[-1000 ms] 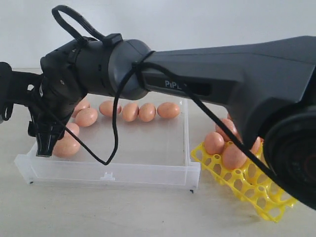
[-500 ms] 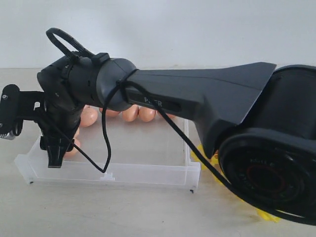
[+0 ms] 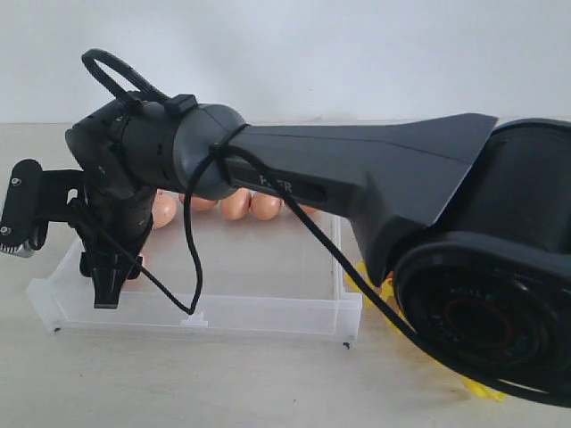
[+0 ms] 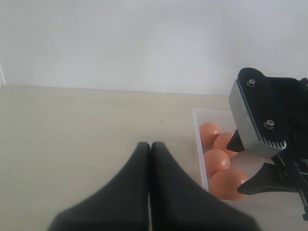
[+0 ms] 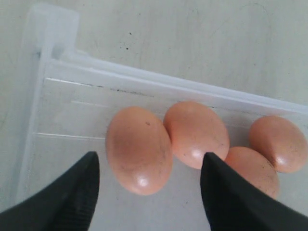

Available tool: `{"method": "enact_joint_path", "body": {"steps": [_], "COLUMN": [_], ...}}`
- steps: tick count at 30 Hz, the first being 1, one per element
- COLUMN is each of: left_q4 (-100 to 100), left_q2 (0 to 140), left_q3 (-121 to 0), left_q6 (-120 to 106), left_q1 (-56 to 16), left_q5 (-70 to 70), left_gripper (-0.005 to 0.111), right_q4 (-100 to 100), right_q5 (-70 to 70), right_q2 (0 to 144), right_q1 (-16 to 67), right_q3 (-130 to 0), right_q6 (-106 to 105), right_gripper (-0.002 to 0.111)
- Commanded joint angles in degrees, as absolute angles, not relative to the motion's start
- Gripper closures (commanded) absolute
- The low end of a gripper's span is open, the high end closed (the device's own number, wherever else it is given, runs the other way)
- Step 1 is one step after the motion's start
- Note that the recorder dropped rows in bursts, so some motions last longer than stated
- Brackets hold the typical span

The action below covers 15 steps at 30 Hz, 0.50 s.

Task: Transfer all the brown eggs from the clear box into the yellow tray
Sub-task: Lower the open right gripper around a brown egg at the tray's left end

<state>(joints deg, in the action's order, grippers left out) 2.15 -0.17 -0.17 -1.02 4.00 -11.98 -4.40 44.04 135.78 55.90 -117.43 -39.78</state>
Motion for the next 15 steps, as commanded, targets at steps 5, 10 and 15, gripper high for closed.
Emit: {"method": "enact_joint_path", "body": {"steps": [5,10,15], "left_q4": [2.0,2.0,2.0], "left_q2": [0.0,0.0,0.0], "left_q3": [0.0,0.0,0.0], "left_q6": [-1.2,-1.2,-1.2], "left_q1": [4.0,4.0,4.0], "left_q5": [-11.6,-11.6,-11.6], "left_gripper": [0.111,0.111,0.111], "right_q4": [-2.6,-2.0,-2.0], "right_q5": [44.5,44.4,44.6], "right_q2": [135.5,135.6,136.6], "right_q1": [55.4,55.4,55.4], "right_q3": [-117.9,-117.9,-117.9], "right_q6": [-39.1,-38.9,-38.8], "right_gripper": [0.049,0.049,0.049]}}
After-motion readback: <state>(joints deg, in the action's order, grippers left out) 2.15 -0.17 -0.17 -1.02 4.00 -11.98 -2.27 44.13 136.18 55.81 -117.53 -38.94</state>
